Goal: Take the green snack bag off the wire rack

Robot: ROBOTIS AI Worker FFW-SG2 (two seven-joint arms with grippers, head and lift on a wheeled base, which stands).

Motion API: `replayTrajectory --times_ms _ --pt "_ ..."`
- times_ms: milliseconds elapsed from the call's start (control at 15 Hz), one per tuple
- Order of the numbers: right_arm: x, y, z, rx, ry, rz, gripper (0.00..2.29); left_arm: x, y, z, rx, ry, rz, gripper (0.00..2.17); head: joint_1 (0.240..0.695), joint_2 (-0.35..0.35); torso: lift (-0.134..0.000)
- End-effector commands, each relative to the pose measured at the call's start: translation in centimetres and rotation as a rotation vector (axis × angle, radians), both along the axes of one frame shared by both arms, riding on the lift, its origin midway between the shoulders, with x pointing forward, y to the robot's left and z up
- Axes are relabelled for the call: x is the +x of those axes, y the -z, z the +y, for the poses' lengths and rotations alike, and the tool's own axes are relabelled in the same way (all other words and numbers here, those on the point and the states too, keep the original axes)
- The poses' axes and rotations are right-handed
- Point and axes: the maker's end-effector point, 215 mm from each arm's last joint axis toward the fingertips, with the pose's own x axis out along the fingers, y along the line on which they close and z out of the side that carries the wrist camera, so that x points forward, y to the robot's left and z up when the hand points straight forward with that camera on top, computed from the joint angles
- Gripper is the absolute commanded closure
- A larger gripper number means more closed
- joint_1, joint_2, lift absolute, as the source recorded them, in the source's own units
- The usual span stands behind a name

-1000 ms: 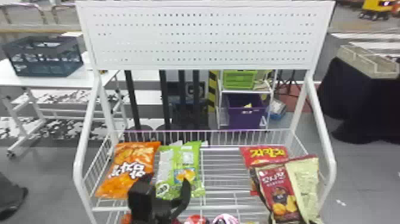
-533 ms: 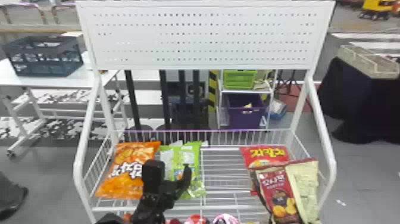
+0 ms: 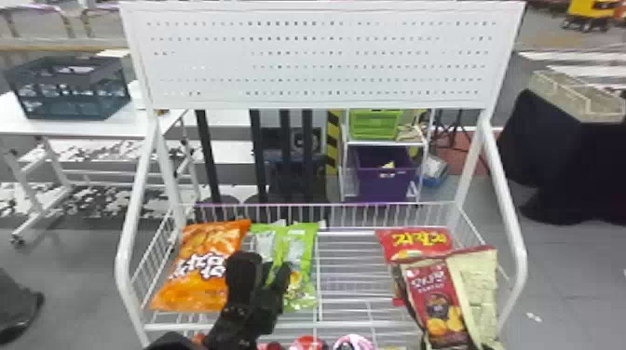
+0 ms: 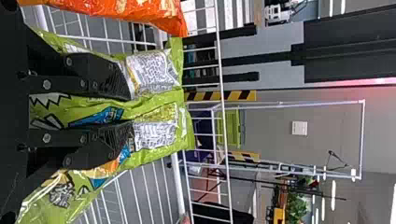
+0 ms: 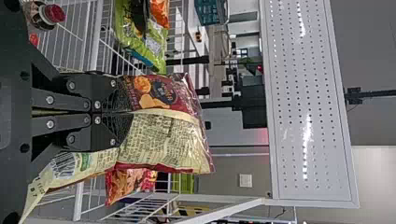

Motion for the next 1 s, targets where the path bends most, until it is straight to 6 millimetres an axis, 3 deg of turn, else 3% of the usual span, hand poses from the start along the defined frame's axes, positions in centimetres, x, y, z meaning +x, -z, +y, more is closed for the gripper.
replayTrajectory --times_ms 0,267,467,733,933 --pt "0.1 -0.1 0.0 0.001 0.001 -0.003 2.24 -0.7 -2.1 -0.9 -0.024 0.014 -0.034 1.71 0.499 0.0 0.0" --pt "0.2 -0.2 0.1 0.002 -0.002 -0.005 2.24 -2.5 -5.3 -0.1 -0.074 -0.002 -0.083 1.71 0.499 0.0 0.0" --pt "0.2 -0.3 0.3 0.006 -0.005 -0.007 2.24 -5.0 -7.8 1.7 -0.103 -0.03 -0.126 1.71 0.499 0.0 0.0" --pt "0.3 -0.3 0.3 0.007 -0.005 -0.008 2.24 -10.9 -9.6 5.9 -0.096 -0.093 -0.168 1.71 0.499 0.0 0.0" --pt "0.4 -0.4 0.3 0.006 -0.006 -0.011 2.24 -15.2 -11.4 10.8 -0.073 -0.161 -0.23 1.71 0.499 0.0 0.0"
